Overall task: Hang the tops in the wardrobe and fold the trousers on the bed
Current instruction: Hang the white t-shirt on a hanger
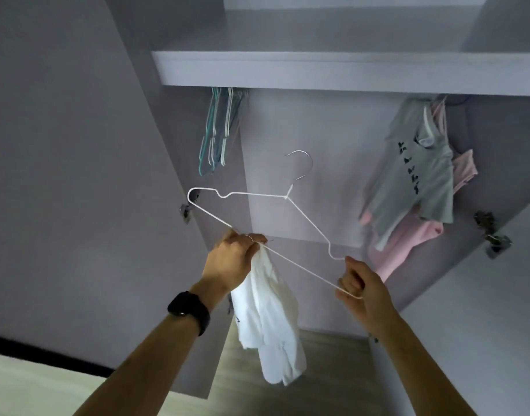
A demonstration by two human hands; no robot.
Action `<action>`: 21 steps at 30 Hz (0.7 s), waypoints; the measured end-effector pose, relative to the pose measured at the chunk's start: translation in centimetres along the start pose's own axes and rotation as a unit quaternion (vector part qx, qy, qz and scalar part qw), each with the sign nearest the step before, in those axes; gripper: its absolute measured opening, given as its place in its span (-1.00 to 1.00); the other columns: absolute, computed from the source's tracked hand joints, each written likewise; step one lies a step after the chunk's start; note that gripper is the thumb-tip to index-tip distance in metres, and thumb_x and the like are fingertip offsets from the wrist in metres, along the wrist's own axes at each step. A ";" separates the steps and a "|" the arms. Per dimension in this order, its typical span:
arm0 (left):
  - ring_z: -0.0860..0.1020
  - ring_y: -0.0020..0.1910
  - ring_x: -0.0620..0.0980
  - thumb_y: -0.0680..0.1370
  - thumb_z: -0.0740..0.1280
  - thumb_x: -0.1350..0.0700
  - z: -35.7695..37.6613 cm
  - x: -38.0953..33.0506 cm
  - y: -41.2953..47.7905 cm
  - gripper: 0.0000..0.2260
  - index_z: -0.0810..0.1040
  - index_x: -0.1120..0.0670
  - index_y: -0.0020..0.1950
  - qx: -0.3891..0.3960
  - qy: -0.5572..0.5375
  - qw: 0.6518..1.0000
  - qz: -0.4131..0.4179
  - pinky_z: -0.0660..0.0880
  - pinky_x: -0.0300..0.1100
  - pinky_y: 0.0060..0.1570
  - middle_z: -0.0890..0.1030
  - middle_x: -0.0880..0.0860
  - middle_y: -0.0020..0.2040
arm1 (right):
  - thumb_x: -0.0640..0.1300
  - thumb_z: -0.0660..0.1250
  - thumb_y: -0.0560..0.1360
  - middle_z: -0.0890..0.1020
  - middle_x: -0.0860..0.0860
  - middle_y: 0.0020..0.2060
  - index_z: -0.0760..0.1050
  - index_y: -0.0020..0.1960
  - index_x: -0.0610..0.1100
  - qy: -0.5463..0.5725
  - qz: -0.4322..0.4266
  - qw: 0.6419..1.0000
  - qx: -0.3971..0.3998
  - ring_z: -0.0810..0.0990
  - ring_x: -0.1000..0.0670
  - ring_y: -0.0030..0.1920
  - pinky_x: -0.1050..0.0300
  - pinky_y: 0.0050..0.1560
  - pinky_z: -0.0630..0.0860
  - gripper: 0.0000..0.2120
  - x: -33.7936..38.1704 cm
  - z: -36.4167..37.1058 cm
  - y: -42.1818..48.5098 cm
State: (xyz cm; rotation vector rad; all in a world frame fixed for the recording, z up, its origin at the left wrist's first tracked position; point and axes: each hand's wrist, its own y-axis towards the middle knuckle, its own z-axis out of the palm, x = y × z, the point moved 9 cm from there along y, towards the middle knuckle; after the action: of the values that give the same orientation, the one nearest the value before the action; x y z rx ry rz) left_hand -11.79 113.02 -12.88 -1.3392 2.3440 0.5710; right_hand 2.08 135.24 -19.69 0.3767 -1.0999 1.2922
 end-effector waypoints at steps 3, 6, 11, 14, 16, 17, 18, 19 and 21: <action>0.46 0.14 -0.04 0.61 0.33 0.15 0.0 -0.9 0.9 -0.78 0.68 -0.07 0.18 -0.016 0.032 0.995 0.090 0.63 0.06 -0.09 0.68 -0.02 -0.04 | 0.14 0.44 0.48 0.31 -0.01 -0.54 0.46 -0.33 -0.17 -0.208 -0.024 0.978 -0.018 0.28 0.04 -0.50 0.19 -0.41 0.27 -0.57 -0.1 -1.1 0.1; 0.46 0.02 -0.06 0.50 0.43 0.23 1.0 -1.1 1.6 -0.77 0.71 -0.05 0.08 -0.030 0.051 0.987 0.152 0.63 -0.05 -0.30 0.68 -0.05 -0.19 | 0.14 0.24 0.60 0.45 -0.03 -0.48 0.55 -0.05 -0.31 -0.382 -0.001 0.924 0.006 0.37 0.05 -0.45 0.18 -0.32 0.31 -0.53 -0.4 -1.5 0.0; 0.44 -0.07 -0.06 0.31 0.38 0.31 2.5 -3.9 2.5 -0.67 0.72 -0.05 -0.07 -0.026 0.101 0.960 0.260 0.59 -0.17 -0.31 0.64 -0.11 -0.26 | 0.22 0.25 0.55 0.65 -0.05 -0.31 0.56 0.02 -0.25 -0.386 0.098 0.916 0.039 0.58 0.05 -0.32 0.19 -0.20 0.48 -0.51 -0.8 -2.1 0.8; 0.44 -0.08 -0.05 0.26 0.36 0.28 2.7 -5.9 3.6 -0.62 0.73 -0.06 -0.05 -0.039 0.116 0.948 0.294 0.55 -0.20 -0.33 0.64 -0.13 -0.26 | 0.33 0.28 0.41 0.67 -0.12 -0.26 0.55 0.12 -0.25 -0.319 0.144 0.937 0.011 0.62 -0.03 -0.27 0.15 -0.18 0.50 -0.35 1.1 -3.5 1.9; 0.43 -0.09 -0.04 0.25 0.38 0.29 2.5 -7.2 3.8 -0.62 0.73 -0.04 -0.02 -0.052 0.126 0.938 0.319 0.55 -0.19 -0.33 0.64 -0.10 -0.27 | 0.33 0.27 0.42 0.65 -0.13 -0.30 0.53 0.25 -0.21 -0.287 0.148 0.946 0.016 0.66 -0.07 -0.22 0.13 -0.15 0.52 -0.32 2.6 -3.3 2.6; 0.43 -0.10 -0.02 0.24 0.41 0.30 2.6 -7.8 3.8 -0.61 0.73 -0.03 -0.02 -0.050 0.132 0.932 0.333 0.56 -0.18 -0.31 0.63 -0.08 -0.27 | 0.33 0.26 0.44 0.66 -0.16 -0.27 0.52 0.28 -0.19 -0.273 0.145 0.951 0.029 0.68 -0.10 -0.19 0.11 -0.12 0.52 -0.33 3.3 -2.7 2.9; 0.45 -0.11 -0.01 0.21 0.45 0.32 2.7 -8.3 3.6 -0.59 0.73 -0.03 -0.02 -0.042 0.143 0.927 0.344 0.56 -0.18 -0.30 0.63 -0.08 -0.27 | 0.32 0.25 0.46 0.69 -0.20 -0.20 0.52 0.29 -0.17 -0.268 0.139 0.953 0.041 0.69 -0.12 -0.15 0.08 -0.08 0.53 -0.35 4.1 -1.9 3.2; 0.48 -0.13 0.01 0.17 0.50 0.35 3.1 -8.9 3.5 -0.55 0.72 -0.04 -0.03 -0.030 0.159 0.922 0.352 0.54 -0.17 -0.30 0.62 -0.08 -0.27 | 0.31 0.25 0.49 0.71 -0.21 -0.12 0.53 0.28 -0.16 -0.262 0.129 0.955 0.046 0.70 -0.14 -0.12 0.06 -0.03 0.54 -0.39 5.0 -1.1 3.5; 0.54 -0.16 0.03 0.09 0.54 0.38 3.7 -9.8 3.1 -0.47 0.72 -0.05 -0.03 -0.010 0.184 0.916 0.356 0.53 -0.19 -0.31 0.62 -0.08 -0.27 | 0.25 0.30 0.53 0.72 -0.18 -0.10 0.57 0.18 -0.16 -0.207 0.093 0.974 0.026 0.70 -0.13 -0.15 0.03 -0.01 0.55 -0.50 7.3 0.6 4.6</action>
State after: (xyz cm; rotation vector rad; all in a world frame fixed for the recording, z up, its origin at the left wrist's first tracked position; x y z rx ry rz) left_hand -9.34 123.43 -10.53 -0.5843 3.1507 0.5669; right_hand -3.07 140.36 -15.03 0.6132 -1.4810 1.4472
